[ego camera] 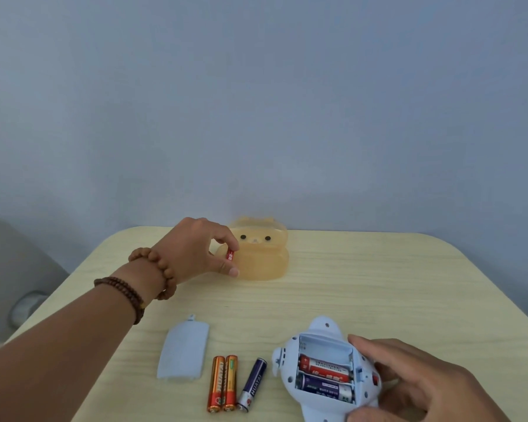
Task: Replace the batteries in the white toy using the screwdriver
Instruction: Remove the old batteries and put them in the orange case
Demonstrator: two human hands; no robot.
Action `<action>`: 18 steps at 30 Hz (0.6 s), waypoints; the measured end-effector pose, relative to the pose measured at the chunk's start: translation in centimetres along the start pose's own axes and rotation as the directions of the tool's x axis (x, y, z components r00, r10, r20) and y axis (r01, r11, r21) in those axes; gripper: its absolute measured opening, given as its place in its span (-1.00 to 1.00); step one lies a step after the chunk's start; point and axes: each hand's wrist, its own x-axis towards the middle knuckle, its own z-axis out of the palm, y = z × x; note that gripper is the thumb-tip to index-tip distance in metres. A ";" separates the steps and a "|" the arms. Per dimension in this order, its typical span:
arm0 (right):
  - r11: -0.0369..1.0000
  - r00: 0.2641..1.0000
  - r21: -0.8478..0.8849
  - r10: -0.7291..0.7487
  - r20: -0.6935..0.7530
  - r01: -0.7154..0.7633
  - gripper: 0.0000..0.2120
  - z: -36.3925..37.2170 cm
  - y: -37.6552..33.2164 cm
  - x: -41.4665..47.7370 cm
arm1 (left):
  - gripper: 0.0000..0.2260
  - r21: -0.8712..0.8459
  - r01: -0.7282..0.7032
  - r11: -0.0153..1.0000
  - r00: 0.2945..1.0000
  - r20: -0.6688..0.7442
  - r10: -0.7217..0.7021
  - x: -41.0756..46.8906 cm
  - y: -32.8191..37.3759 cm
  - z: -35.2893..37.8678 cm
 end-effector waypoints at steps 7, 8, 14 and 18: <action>0.998 0.999 0.050 0.030 0.028 -0.032 -0.34 -0.2 -0.1 0.0 | -0.75 0.008 -0.099 0.995 0.995 0.034 0.098 0.0 -0.8 0.5; 0.998 0.999 0.051 0.032 0.028 -0.033 -0.27 -0.1 -0.3 0.0 | -0.75 0.015 -0.109 0.994 0.994 0.032 0.109 -0.1 -1.0 0.6; 1.000 0.999 -0.012 0.024 0.025 -0.024 -0.36 -0.1 0.0 -0.5 | -0.70 0.118 -0.143 0.983 0.990 0.028 0.141 -0.6 -0.8 0.5; 1.000 1.000 -0.018 0.003 0.005 -0.003 -0.40 0.1 -0.1 -0.5 | -0.49 0.172 -0.231 0.958 0.969 -0.050 0.242 -2.0 0.8 -0.1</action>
